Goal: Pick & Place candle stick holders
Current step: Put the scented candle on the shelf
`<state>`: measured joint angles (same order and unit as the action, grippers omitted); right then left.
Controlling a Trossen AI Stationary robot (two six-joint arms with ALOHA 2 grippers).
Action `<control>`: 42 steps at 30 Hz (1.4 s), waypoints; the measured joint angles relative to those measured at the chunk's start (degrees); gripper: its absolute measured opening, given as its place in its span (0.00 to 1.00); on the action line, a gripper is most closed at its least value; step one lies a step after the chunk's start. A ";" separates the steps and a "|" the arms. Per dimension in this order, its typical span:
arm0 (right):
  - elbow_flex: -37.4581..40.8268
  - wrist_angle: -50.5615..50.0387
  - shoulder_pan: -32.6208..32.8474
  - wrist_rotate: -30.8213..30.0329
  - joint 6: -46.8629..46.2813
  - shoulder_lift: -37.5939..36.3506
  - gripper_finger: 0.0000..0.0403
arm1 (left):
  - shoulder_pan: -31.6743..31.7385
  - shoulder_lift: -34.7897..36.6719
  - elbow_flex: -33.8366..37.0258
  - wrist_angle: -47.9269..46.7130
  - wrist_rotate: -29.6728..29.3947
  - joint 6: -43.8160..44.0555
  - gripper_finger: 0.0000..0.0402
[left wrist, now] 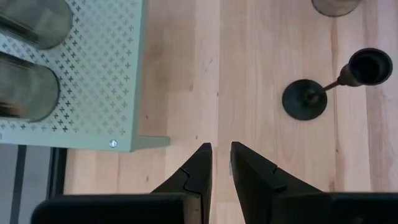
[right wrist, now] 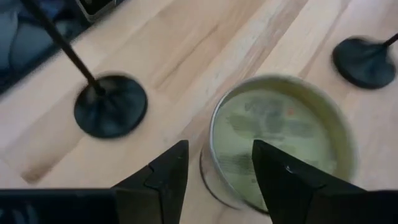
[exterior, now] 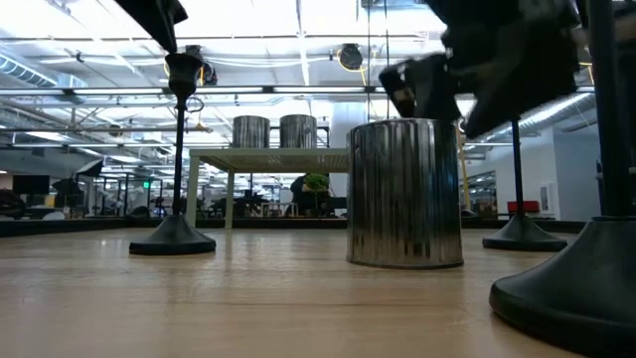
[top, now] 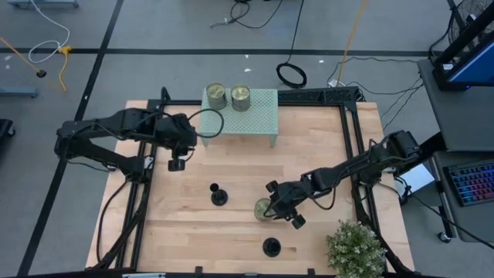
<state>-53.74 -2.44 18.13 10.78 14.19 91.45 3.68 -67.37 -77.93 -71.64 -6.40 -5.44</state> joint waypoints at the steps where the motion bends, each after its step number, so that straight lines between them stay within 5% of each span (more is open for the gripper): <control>1: -0.02 0.38 0.00 -0.06 0.58 0.65 0.41 | -0.08 0.06 0.00 0.00 -0.21 0.01 0.17; 6: -0.11 1.06 -0.02 -0.07 3.41 1.91 0.31 | -0.19 0.54 0.00 0.32 -1.04 0.14 0.17; 13: -0.07 0.14 -0.74 0.32 5.28 1.56 0.03 | -0.19 1.34 -0.01 1.24 -1.13 -0.25 0.17; 25: -4.14 -3.39 -1.52 7.20 4.16 -6.04 0.01 | -0.19 2.27 -0.02 1.90 -1.17 -0.27 0.17; 32: -18.18 -20.60 -2.58 -6.08 18.13 -6.13 0.00 | -0.19 2.05 -0.02 5.93 -1.21 -0.27 0.17; 42: -32.05 -31.70 -20.33 -2.85 22.03 -6.25 0.00 | -0.19 2.08 -0.02 8.92 -1.26 -2.19 0.17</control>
<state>-85.78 -34.14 -2.20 7.93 36.22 85.20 3.49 -65.30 -77.95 -62.72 -7.66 -7.63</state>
